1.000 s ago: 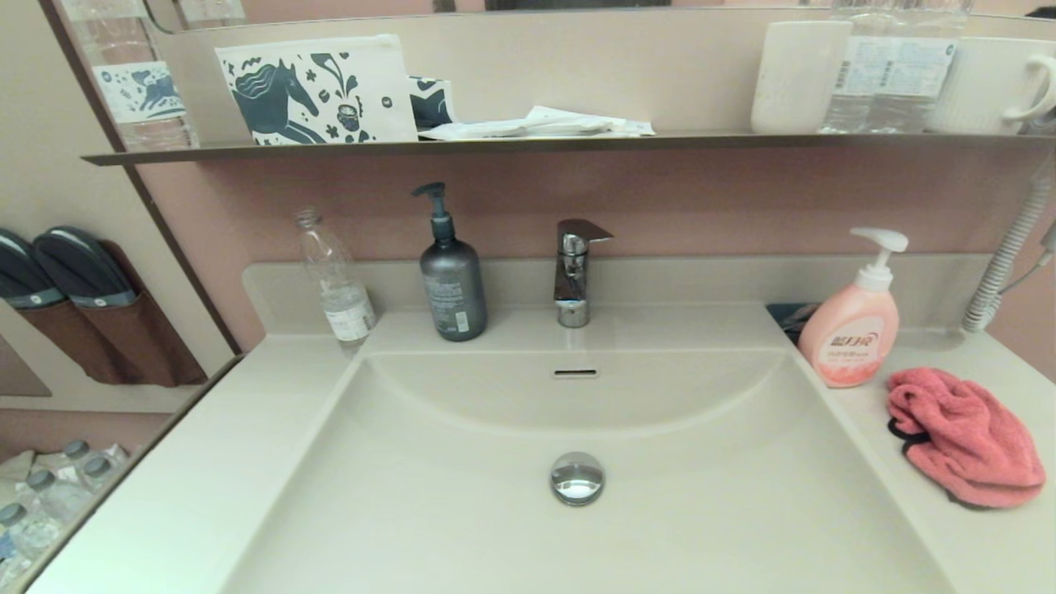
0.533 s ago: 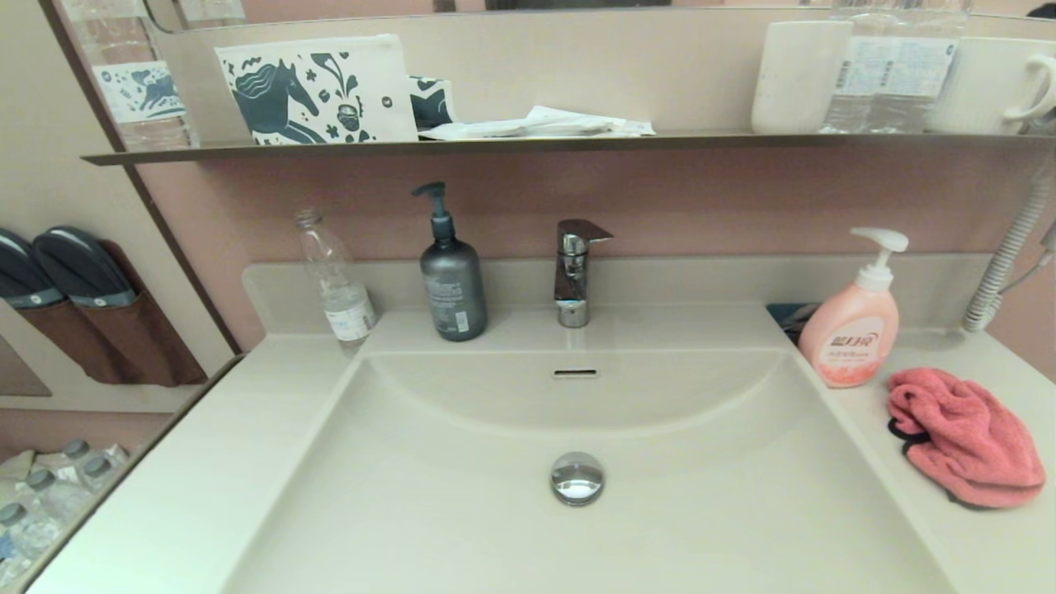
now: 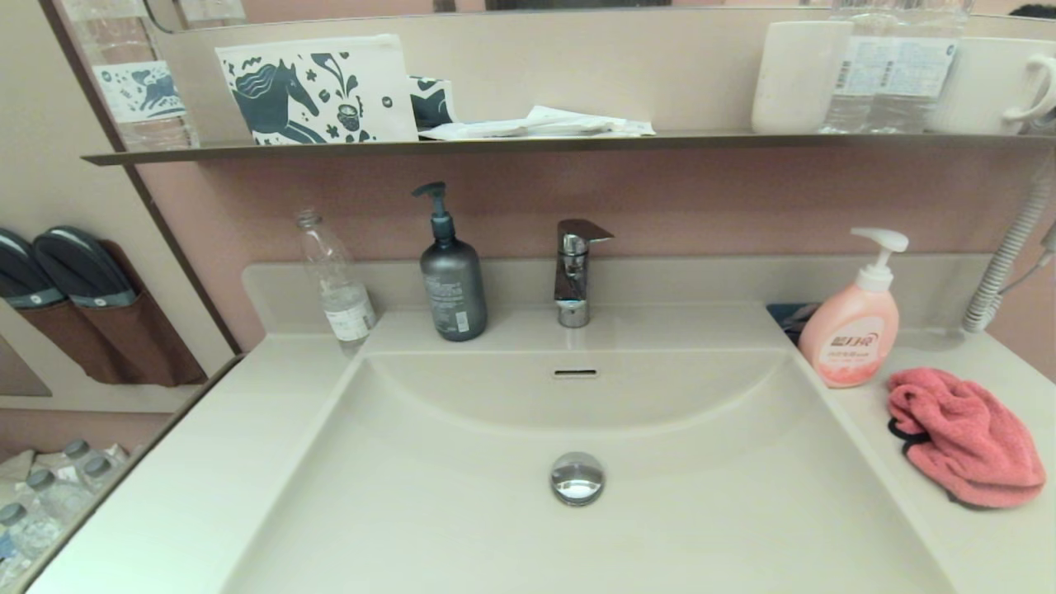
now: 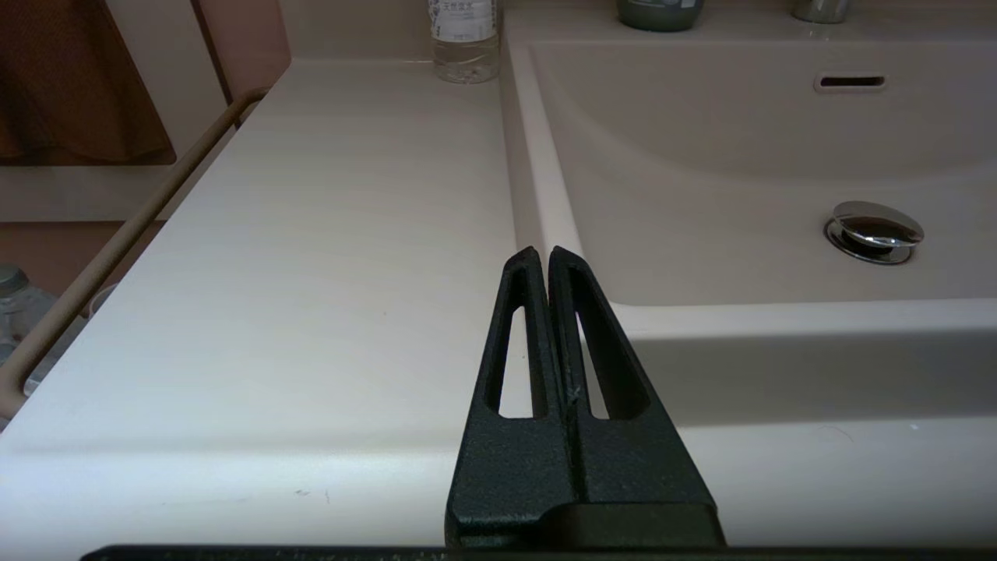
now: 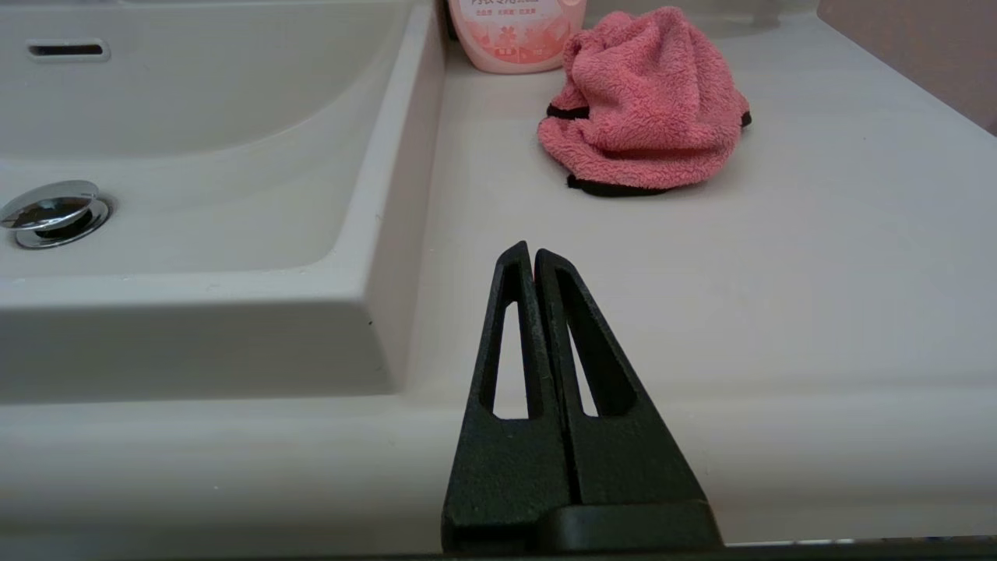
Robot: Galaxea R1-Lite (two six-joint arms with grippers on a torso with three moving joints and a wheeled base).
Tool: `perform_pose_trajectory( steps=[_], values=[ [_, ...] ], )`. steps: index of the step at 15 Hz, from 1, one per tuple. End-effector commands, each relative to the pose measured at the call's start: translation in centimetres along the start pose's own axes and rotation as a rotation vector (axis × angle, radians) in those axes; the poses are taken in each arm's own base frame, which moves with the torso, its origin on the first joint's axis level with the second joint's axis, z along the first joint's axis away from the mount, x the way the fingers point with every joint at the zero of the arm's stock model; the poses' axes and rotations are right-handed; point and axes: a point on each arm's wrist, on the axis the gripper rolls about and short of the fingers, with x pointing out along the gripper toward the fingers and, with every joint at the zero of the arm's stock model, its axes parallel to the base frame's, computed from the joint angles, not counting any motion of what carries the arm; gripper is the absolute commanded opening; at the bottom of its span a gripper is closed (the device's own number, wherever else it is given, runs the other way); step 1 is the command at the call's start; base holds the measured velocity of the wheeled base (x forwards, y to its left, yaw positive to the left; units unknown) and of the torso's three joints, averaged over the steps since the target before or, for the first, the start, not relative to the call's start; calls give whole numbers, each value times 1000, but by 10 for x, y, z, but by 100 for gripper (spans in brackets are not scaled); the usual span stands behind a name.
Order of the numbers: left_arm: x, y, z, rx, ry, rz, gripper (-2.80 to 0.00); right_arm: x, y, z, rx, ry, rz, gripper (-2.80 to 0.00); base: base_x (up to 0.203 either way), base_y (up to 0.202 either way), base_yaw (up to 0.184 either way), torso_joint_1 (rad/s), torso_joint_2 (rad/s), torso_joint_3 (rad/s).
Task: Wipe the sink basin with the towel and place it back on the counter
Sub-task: Turn on the faucet
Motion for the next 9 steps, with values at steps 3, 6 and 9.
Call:
perform_pose_trajectory(
  steps=[3,6,9],
  values=[
    [0,0,0,0,1,0,-280,0,0,0,0,0,-1,-280,0,0,0,0,0,0],
    [0,0,0,0,1,1,-280,0,0,0,0,0,0,-280,0,0,0,0,0,0],
    [0,0,0,5,2,0,-280,0,0,0,0,0,0,-280,0,0,0,0,0,0]
  ],
)
